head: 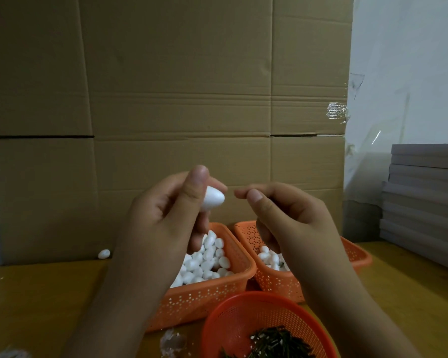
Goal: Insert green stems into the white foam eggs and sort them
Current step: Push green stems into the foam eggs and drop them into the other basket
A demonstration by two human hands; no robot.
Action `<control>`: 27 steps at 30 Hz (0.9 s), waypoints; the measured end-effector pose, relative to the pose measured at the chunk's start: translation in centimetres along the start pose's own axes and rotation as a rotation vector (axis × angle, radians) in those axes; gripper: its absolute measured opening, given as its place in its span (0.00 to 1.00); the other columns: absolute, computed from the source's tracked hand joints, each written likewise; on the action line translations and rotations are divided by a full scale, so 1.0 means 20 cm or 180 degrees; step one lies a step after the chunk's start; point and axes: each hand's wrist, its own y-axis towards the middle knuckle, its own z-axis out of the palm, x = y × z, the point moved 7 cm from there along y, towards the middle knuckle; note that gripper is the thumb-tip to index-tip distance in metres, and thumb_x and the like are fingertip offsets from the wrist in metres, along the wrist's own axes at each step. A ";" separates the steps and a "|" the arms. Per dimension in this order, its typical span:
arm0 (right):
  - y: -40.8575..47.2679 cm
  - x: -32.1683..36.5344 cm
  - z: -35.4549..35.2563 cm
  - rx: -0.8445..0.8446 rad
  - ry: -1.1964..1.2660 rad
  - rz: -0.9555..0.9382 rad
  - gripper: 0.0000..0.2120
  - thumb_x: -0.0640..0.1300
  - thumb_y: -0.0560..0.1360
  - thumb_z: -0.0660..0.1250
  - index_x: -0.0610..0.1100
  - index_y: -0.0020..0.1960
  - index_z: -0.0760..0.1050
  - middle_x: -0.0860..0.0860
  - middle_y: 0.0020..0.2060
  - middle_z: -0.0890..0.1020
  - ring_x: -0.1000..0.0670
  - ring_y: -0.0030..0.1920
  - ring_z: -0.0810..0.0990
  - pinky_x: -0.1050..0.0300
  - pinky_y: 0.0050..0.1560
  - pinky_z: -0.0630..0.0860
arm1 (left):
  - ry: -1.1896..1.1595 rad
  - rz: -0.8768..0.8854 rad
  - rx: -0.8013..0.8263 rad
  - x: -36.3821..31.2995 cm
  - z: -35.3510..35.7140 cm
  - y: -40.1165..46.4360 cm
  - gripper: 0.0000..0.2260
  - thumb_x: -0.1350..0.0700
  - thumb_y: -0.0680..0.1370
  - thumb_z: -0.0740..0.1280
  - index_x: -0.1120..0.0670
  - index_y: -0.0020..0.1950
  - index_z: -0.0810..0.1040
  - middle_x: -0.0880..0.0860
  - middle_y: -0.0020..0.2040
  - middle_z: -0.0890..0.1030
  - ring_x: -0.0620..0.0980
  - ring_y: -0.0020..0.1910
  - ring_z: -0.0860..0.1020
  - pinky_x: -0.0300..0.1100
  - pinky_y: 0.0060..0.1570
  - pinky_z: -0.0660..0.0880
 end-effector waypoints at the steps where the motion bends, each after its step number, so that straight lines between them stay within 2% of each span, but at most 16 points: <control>1: 0.00 0.00 0.00 -0.0004 0.0025 0.0007 0.08 0.44 0.76 0.65 0.50 0.44 0.83 0.61 0.24 0.76 0.61 0.27 0.70 0.71 0.29 0.67 | -0.0102 -0.0050 0.0023 0.00 0.00 0.00 0.16 0.38 0.76 0.63 0.47 0.43 0.82 0.49 0.28 0.74 0.43 0.24 0.71 0.33 0.26 0.71; 3: 0.00 0.00 0.00 0.0002 0.0055 0.0016 0.08 0.45 0.75 0.65 0.49 0.45 0.83 0.60 0.23 0.74 0.60 0.26 0.69 0.69 0.29 0.66 | -0.0559 -0.0273 0.0159 0.02 0.02 0.00 0.12 0.41 0.72 0.66 0.48 0.43 0.82 0.48 0.32 0.78 0.44 0.26 0.74 0.33 0.26 0.72; 5: 0.00 0.01 0.01 0.0027 0.0054 0.0011 0.08 0.45 0.75 0.64 0.48 0.45 0.83 0.60 0.23 0.74 0.60 0.26 0.68 0.69 0.28 0.66 | -0.0995 -0.0532 0.0332 0.04 0.04 0.00 0.15 0.45 0.65 0.69 0.51 0.47 0.80 0.50 0.39 0.84 0.45 0.29 0.78 0.34 0.28 0.74; 8: -0.01 0.01 0.01 0.0063 0.0187 0.0016 0.08 0.42 0.77 0.64 0.46 0.45 0.82 0.53 0.23 0.73 0.58 0.24 0.70 0.67 0.26 0.67 | -0.1152 -0.0650 0.0314 0.07 0.04 0.00 0.17 0.49 0.67 0.69 0.53 0.54 0.78 0.54 0.45 0.86 0.48 0.35 0.83 0.36 0.31 0.77; 10: -0.01 0.02 0.03 0.0144 0.0307 0.0022 0.09 0.40 0.78 0.63 0.45 0.45 0.81 0.51 0.25 0.75 0.56 0.24 0.72 0.66 0.26 0.68 | -0.0978 -0.0603 0.0253 0.08 0.04 0.00 0.13 0.48 0.73 0.65 0.49 0.55 0.80 0.54 0.47 0.86 0.49 0.38 0.84 0.36 0.33 0.78; 12: -0.02 0.04 0.05 0.0224 0.0447 0.0005 0.08 0.39 0.78 0.62 0.43 0.46 0.80 0.49 0.28 0.79 0.54 0.25 0.75 0.63 0.26 0.70 | -0.0682 -0.0523 0.0215 0.08 0.04 -0.01 0.13 0.46 0.76 0.61 0.47 0.52 0.83 0.53 0.45 0.86 0.49 0.38 0.85 0.35 0.34 0.78; 16: -0.03 0.07 0.06 0.0201 0.0474 -0.0160 0.08 0.37 0.78 0.63 0.41 0.46 0.81 0.46 0.35 0.83 0.52 0.30 0.80 0.62 0.29 0.74 | -0.0390 -0.0431 0.0405 0.06 0.07 -0.02 0.13 0.43 0.74 0.60 0.45 0.47 0.83 0.51 0.42 0.86 0.46 0.36 0.84 0.34 0.35 0.77; 20: -0.03 0.06 0.05 0.0163 0.0413 -0.0176 0.07 0.37 0.77 0.63 0.40 0.45 0.81 0.48 0.33 0.83 0.54 0.31 0.80 0.63 0.30 0.74 | -0.0276 -0.0505 0.0671 0.07 0.09 -0.02 0.13 0.43 0.72 0.63 0.46 0.49 0.83 0.50 0.44 0.86 0.50 0.35 0.84 0.35 0.34 0.78; 22: -0.03 0.06 0.04 0.0139 0.0438 -0.0166 0.07 0.41 0.74 0.65 0.40 0.45 0.81 0.49 0.32 0.83 0.56 0.32 0.80 0.65 0.32 0.74 | -0.0171 -0.0579 0.0947 0.08 0.11 -0.03 0.13 0.43 0.73 0.63 0.46 0.50 0.83 0.50 0.46 0.85 0.50 0.39 0.85 0.35 0.36 0.79; 25: -0.03 0.06 0.04 0.0084 0.0498 -0.0154 0.10 0.46 0.70 0.66 0.42 0.45 0.83 0.52 0.30 0.82 0.61 0.31 0.78 0.69 0.31 0.72 | 0.0066 -0.0600 0.1204 0.10 0.15 -0.05 0.12 0.43 0.73 0.63 0.44 0.51 0.81 0.43 0.46 0.85 0.42 0.44 0.84 0.30 0.37 0.77; 27: -0.03 0.07 0.03 0.0034 0.0502 -0.0195 0.09 0.44 0.70 0.66 0.42 0.45 0.83 0.57 0.27 0.80 0.63 0.29 0.77 0.72 0.30 0.70 | 0.0303 -0.0501 0.1114 0.10 0.15 -0.04 0.11 0.41 0.73 0.63 0.40 0.49 0.82 0.41 0.46 0.85 0.39 0.46 0.82 0.32 0.39 0.78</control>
